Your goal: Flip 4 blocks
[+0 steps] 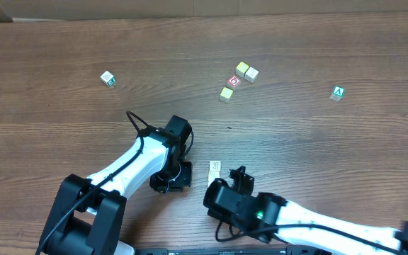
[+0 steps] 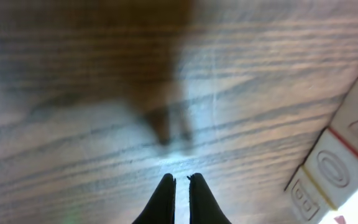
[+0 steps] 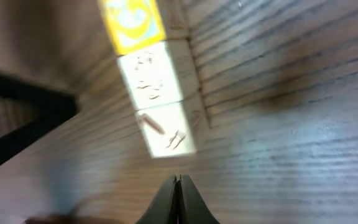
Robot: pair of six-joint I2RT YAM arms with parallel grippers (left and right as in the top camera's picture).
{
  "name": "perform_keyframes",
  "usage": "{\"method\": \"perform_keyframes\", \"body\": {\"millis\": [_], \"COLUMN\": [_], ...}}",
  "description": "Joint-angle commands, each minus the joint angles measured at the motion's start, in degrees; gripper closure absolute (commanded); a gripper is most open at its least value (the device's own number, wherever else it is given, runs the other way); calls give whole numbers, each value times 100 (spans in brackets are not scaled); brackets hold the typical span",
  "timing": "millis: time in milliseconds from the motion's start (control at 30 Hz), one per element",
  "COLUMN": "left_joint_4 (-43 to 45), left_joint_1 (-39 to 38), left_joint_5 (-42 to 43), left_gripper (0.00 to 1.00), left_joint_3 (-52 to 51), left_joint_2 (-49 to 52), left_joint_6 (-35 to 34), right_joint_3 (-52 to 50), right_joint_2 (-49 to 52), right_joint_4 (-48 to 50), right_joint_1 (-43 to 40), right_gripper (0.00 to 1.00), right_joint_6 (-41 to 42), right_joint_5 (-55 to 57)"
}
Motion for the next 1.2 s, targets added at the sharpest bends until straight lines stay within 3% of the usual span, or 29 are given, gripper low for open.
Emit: {"method": "perform_keyframes", "body": {"millis": [0,233,333,467,667,767,833,933,1167], "left_joint_4": [109,98,-138,-638,-1360,-1744,-2052,-2509,-3204], "left_joint_1": [31,20,17,17,-127,-210,-212,-212,-205], "left_joint_5": [-39,-140,-426,-885,-951,-960,-955,-938,-898], "left_gripper": [96,96,96,96,96,96,96,96,96], "left_joint_3": [197,1043,1534,2164,3051,3438,3716,4085,4533], "left_joint_2": [-321,-1373,-1982,-2791,-4113,-4760,-5222,-5829,-7141], "left_joint_6": [157,468,686,789,1482,1572,1572,1567,1408], "right_joint_3": [-13,101,380,1021,2319,2859,3158,3536,3698], "right_joint_2": [-693,-1766,-2092,-2286,-2299,-2299,-2299,-2299,-2304], "right_joint_4": [-243,-1368,-2059,-2837,-3467,-3633,-3770,-3978,-4109], "right_joint_1": [44,-42,-295,-885,-1679,-1884,-1982,-2105,-2164], "right_gripper": [96,94,82,73,62,48,21,0,0], "right_joint_6": [-289,-1646,-2361,-3128,-4299,-4605,-4612,-4614,-4610], "right_joint_5": [389,1032,1419,1661,1996,2153,2293,2490,2739]}}
